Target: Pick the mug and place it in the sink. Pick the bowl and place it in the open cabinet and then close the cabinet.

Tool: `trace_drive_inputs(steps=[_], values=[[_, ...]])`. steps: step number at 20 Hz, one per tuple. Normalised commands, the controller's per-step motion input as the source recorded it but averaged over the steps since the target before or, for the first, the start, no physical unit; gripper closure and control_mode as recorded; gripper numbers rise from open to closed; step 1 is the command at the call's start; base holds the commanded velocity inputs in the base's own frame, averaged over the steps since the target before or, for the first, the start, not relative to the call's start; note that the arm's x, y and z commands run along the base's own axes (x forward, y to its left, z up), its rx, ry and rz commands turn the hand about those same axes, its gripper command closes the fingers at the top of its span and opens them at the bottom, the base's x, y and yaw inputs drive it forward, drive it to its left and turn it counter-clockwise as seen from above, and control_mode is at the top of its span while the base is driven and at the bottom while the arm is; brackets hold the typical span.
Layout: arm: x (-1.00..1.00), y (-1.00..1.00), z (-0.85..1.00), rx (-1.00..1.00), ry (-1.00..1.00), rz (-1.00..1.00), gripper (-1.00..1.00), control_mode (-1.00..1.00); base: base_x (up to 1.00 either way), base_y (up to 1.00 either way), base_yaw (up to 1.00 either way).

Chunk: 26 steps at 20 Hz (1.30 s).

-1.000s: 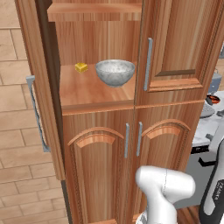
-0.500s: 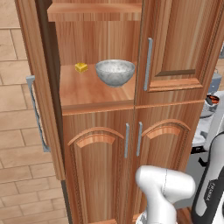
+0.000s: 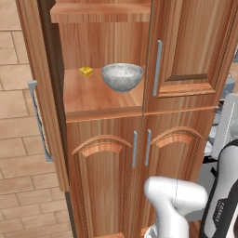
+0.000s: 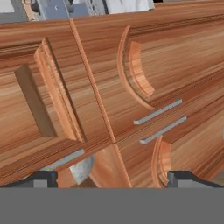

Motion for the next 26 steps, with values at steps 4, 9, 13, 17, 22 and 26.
trace_drive_inputs(steps=[4, 9, 13, 17, 22, 26], values=[[-0.24, 0.89, -0.15, -0.05, -0.10, 0.00, -1.00, -1.00, 0.00, 0.00, 0.00], [0.02, 0.98, -0.50, -0.05, -0.09, 0.00, -1.00, -1.00, 0.00, 0.00, 0.00], [0.01, 0.57, -0.68, -0.02, -0.21, 0.00, -1.00, -1.00, 0.00, 0.00, 0.00], [-0.03, 0.52, -0.65, -0.02, -0.24, 0.00, -1.00, -1.00, 0.00, 0.00, 0.00], [-0.16, 0.36, -0.89, -0.01, -0.25, 0.00, -1.00, -1.00, 0.00, 0.00, 0.00], [-0.01, 0.62, -0.99, 0.00, -0.18, 0.00, -1.00, -1.00, 0.00, 0.00, 0.00]])
